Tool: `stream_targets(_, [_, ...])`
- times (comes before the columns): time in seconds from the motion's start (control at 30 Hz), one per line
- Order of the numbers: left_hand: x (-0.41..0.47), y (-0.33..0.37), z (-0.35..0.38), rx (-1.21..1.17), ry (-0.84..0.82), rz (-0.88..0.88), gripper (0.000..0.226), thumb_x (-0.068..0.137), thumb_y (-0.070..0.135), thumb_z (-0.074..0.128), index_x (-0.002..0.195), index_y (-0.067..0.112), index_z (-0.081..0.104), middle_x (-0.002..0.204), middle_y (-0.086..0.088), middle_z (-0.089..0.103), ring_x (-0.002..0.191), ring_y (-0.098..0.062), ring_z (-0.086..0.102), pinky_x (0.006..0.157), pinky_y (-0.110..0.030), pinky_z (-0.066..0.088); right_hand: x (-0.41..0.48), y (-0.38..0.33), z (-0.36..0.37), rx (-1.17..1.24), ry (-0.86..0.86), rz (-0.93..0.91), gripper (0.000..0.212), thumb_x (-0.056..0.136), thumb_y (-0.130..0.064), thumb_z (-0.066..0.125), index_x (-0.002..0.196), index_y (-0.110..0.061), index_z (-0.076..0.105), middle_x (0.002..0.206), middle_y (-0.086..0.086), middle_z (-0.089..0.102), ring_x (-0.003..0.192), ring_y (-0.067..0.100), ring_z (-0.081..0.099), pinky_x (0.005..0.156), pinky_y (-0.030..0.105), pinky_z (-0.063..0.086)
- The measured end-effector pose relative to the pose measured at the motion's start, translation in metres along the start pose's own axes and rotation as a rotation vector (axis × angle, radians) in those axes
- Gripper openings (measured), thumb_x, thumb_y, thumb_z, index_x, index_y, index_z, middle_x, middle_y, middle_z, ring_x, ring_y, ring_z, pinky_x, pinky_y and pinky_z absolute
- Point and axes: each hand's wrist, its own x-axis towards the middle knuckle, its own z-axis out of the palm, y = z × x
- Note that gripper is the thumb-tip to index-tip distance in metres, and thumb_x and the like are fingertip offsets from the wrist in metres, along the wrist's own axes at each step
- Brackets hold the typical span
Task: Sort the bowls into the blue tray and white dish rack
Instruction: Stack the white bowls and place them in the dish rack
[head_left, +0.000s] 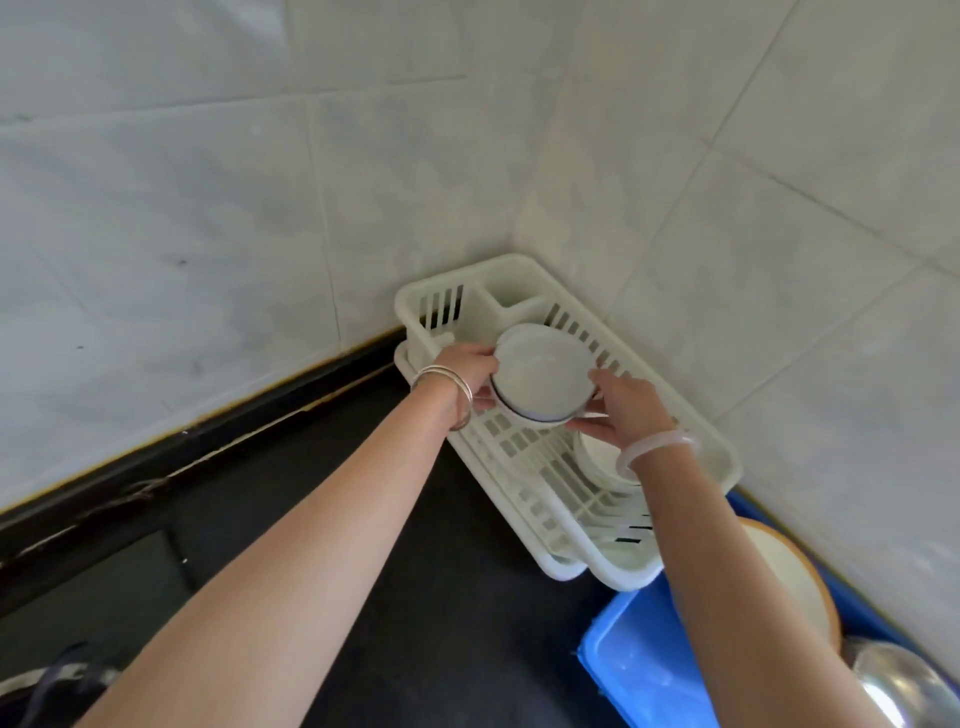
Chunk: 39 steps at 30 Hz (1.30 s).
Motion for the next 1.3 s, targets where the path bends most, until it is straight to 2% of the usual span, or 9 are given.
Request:
stream_targets(0.13, [0.017,0.002,0.017,0.149,-0.052,-0.052,0.043,0.093,-0.008,0.037,0.132,0.005,0.048,0.135,-0.019,0.050,0.105,-0.031,0.053,0.067,-0.031,0.048,0.006,0.023,-0.009,0.080,-0.019,0.099,0.021,0.094,-0.010,0.050,0.111,0.001,0.054,0.105,0.019,0.064,0.091,0.032,0.065,0.065,0.037,0.058])
stream_targets(0.23, [0.032,-0.001,0.020,0.329,-0.064,-0.106,0.045,0.091,-0.012,0.035,0.130,0.006,0.050,0.135,-0.017,0.051,0.109,-0.033,0.055,0.075,-0.032,0.046,0.010,0.039,-0.010,0.063,-0.037,0.117,0.032,0.094,-0.006,0.048,0.121,0.010,0.049,0.115,0.032,0.060,0.075,0.030,0.063,0.063,0.033,0.059])
stream_targets(0.33, [0.046,-0.006,0.021,0.453,-0.084,-0.152,0.047,0.091,-0.012,0.034,0.131,0.007,0.050,0.133,-0.017,0.052,0.102,-0.030,0.055,0.083,-0.033,0.045,0.015,0.055,-0.011,0.103,-0.022,0.147,0.009,0.092,-0.004,0.053,0.095,0.004,0.054,0.086,0.025,0.064,0.076,0.033,0.065,0.077,0.042,0.056])
stream_targets(0.43, [0.055,-0.013,0.021,0.527,-0.121,-0.179,0.049,0.090,-0.014,0.033,0.129,0.008,0.052,0.134,-0.018,0.053,0.120,-0.033,0.052,0.093,-0.041,0.047,0.017,0.067,-0.013,0.086,-0.014,0.170,0.020,0.090,-0.005,0.056,0.070,-0.002,0.053,0.074,0.021,0.066,0.071,0.031,0.067,0.080,0.044,0.056])
stream_targets(0.73, [0.073,-0.017,0.027,0.815,-0.198,-0.222,0.052,0.088,-0.016,0.034,0.133,0.006,0.048,0.139,-0.022,0.044,0.125,-0.040,0.045,0.099,-0.048,0.044,0.014,0.085,-0.008,0.039,-0.033,0.169,0.012,0.090,-0.008,0.058,0.078,-0.004,0.060,0.086,0.020,0.069,0.075,0.027,0.068,0.077,0.034,0.057])
stream_targets(0.87, [0.082,-0.018,0.027,0.899,-0.176,-0.230,0.047,0.087,-0.012,0.041,0.131,0.002,0.048,0.135,-0.022,0.049,0.122,-0.039,0.050,0.099,-0.047,0.045,0.015,0.088,-0.007,0.013,-0.030,0.164,0.011,0.090,-0.011,0.059,0.083,-0.003,0.062,0.079,0.016,0.070,0.068,0.021,0.068,0.064,0.024,0.057])
stream_targets(1.0, [0.085,-0.021,0.028,0.858,-0.156,-0.243,0.044,0.090,0.001,0.047,0.134,0.002,0.043,0.136,-0.023,0.047,0.122,-0.039,0.049,0.099,-0.050,0.045,0.015,0.088,-0.005,-0.019,-0.017,0.193,0.012,0.091,-0.016,0.058,0.081,-0.008,0.060,0.086,0.017,0.069,0.077,0.025,0.067,0.068,0.029,0.058])
stream_targets(1.17, [0.083,-0.025,0.029,0.744,-0.044,-0.143,0.016,0.091,0.007,0.046,0.103,0.000,0.053,0.109,-0.022,0.056,0.108,-0.033,0.056,0.100,-0.047,0.044,0.009,0.085,-0.003,-0.030,-0.020,0.210,0.009,0.093,-0.020,0.053,0.086,-0.015,0.056,0.085,0.008,0.067,0.076,0.023,0.065,0.067,0.031,0.058])
stream_targets(1.3, [0.079,-0.026,0.028,0.677,0.010,-0.063,0.008,0.090,0.011,0.049,0.091,0.005,0.054,0.095,-0.015,0.057,0.089,-0.026,0.053,0.081,-0.039,0.047,-0.005,0.077,-0.008,-0.065,-0.063,0.241,0.015,0.092,-0.022,0.052,0.081,-0.013,0.057,0.090,0.010,0.067,0.080,0.028,0.065,0.076,0.039,0.058])
